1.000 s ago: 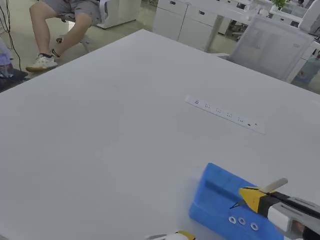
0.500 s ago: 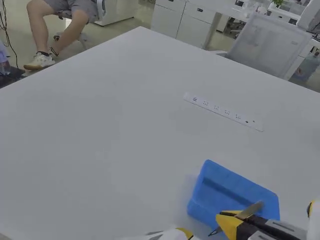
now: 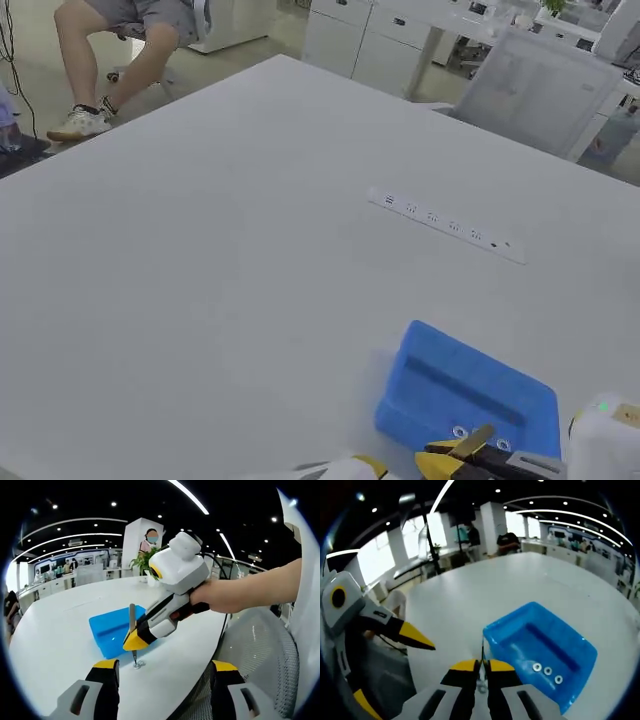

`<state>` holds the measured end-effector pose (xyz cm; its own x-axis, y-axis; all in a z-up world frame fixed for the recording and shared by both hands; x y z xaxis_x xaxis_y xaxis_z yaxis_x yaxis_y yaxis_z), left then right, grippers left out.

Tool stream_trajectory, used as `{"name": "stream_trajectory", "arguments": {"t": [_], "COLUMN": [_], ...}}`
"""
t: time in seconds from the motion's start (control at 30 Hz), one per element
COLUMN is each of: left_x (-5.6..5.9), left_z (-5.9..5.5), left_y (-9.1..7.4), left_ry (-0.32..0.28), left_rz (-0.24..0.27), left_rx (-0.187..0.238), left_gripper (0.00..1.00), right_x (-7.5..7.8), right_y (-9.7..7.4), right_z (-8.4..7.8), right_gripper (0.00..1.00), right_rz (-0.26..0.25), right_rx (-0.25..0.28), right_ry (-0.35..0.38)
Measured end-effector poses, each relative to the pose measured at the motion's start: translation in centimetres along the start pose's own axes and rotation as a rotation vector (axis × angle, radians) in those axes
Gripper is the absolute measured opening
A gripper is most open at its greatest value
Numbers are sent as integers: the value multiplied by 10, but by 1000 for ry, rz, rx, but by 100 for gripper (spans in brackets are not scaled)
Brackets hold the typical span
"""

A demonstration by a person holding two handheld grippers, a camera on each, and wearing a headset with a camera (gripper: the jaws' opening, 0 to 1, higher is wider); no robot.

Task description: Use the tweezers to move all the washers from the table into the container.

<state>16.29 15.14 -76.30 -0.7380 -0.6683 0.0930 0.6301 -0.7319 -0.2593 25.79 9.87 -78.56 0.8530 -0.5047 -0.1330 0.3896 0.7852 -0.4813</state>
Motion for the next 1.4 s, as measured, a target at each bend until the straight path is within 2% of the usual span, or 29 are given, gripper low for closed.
{"name": "stream_trajectory", "arguments": {"t": [0.2,0.37,0.43,0.5,0.6,0.77,0.9,1.03,1.17,1.27,1.4], "left_x": [0,-1,-1,-1,-2,-2,-2,-2,-2,-2,-2], "left_z": [0,0,0,0,0,-1,-1,-1,-1,-1,-1], "left_y": [0,-1,-1,-1,-1,-1,-1,-1,-1,-1,-1], "left_ry": [0,-1,1,0,-3,-1,-1,-1,0,1,1], "left_rz": [1,5,7,10,13,13,13,15,12,11,13], "left_rx": [1,1,0,0,-1,-3,-7,-8,-7,-7,-7], "left_gripper": [74,74,74,74,74,73,73,73,73,73,73], "right_x": [-3,-6,-5,-6,-3,-2,2,1,0,-1,-1], "right_y": [1,1,2,2,1,1,0,-1,-1,-2,-1], "right_z": [-3,-3,-2,-3,-2,0,-3,-4,-5,-4,-4], "right_gripper": [4,3,2,1,1,3,4,4,4,4,4], "right_rz": [5,24,20,23,-2,-4,-8,-5,-11,-21,-19], "right_rx": [-1,-10,-11,-7,8,32,28,53,51,46,40], "right_ry": [-11,-73,-75,-49,-64,-34,-23,25,2,-44,-52]}}
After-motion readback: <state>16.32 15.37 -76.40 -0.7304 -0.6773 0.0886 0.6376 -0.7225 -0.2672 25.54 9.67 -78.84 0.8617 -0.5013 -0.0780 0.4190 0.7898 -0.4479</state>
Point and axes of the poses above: the centre of the closed fingertips' face, and the gripper's own axes: y roughly forward along the fingers, x roughly to its right, z roughly out of its top, the point moved 5 cm from there along -y, roughly backward along the fingers, and after that the axes turned 11 degrees about x, right-handed, at the moved point
